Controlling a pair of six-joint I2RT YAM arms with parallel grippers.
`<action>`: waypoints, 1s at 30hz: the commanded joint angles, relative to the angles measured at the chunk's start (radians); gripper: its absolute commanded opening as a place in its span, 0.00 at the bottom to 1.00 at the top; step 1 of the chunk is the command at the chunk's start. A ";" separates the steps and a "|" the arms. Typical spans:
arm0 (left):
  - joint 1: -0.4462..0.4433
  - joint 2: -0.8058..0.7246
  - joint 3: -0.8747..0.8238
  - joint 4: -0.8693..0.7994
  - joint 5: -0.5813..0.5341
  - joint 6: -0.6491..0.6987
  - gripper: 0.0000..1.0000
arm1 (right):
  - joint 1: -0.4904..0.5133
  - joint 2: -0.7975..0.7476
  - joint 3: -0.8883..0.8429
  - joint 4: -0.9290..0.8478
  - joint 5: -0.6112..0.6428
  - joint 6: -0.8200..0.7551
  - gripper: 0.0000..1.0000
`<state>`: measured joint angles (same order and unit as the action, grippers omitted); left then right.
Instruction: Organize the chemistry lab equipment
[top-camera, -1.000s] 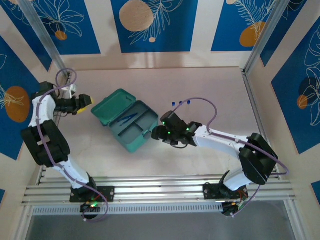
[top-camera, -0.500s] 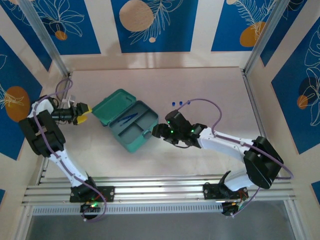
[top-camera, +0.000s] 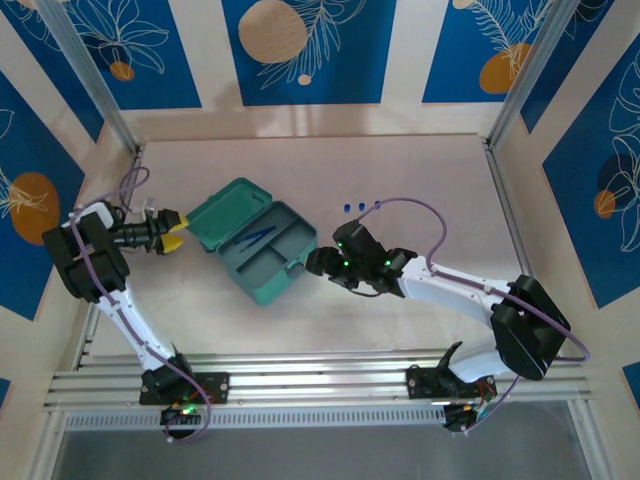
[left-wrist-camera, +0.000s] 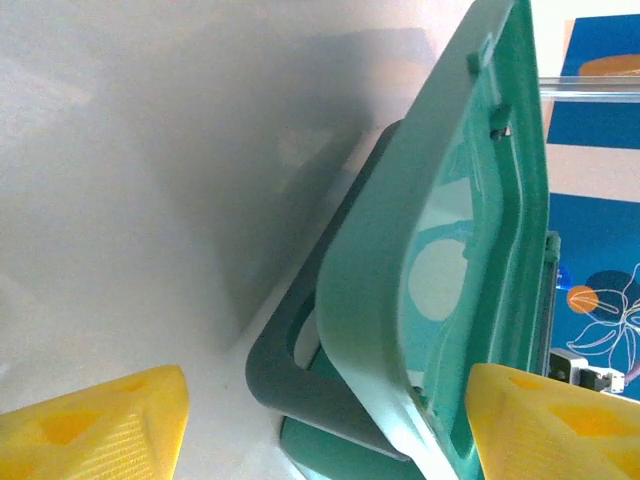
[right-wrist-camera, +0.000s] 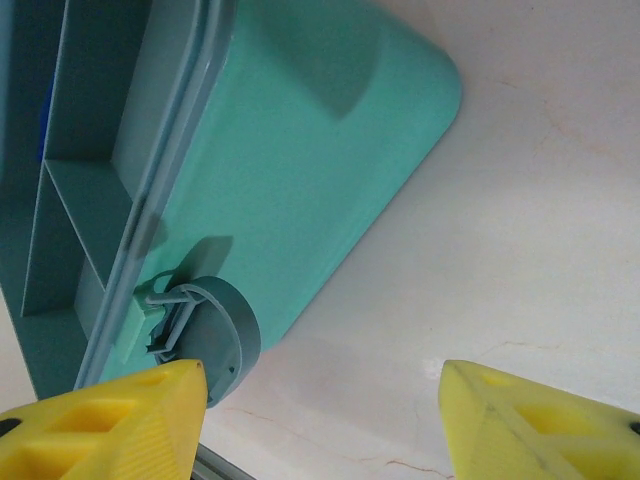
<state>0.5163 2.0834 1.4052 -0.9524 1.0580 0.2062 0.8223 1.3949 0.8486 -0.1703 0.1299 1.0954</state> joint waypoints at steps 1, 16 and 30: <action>-0.019 -0.004 0.008 0.040 0.037 -0.026 0.73 | 0.000 -0.024 -0.010 0.009 -0.016 0.006 0.64; -0.091 -0.015 0.001 0.169 0.118 -0.185 0.74 | 0.012 -0.056 -0.044 0.008 0.007 0.013 0.63; -0.113 -0.092 -0.020 0.201 0.152 -0.245 0.74 | 0.018 -0.071 -0.055 0.006 0.010 0.010 0.64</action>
<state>0.4099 2.0464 1.3918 -0.7464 1.1622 -0.0292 0.8318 1.3571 0.8143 -0.1608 0.1310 1.0954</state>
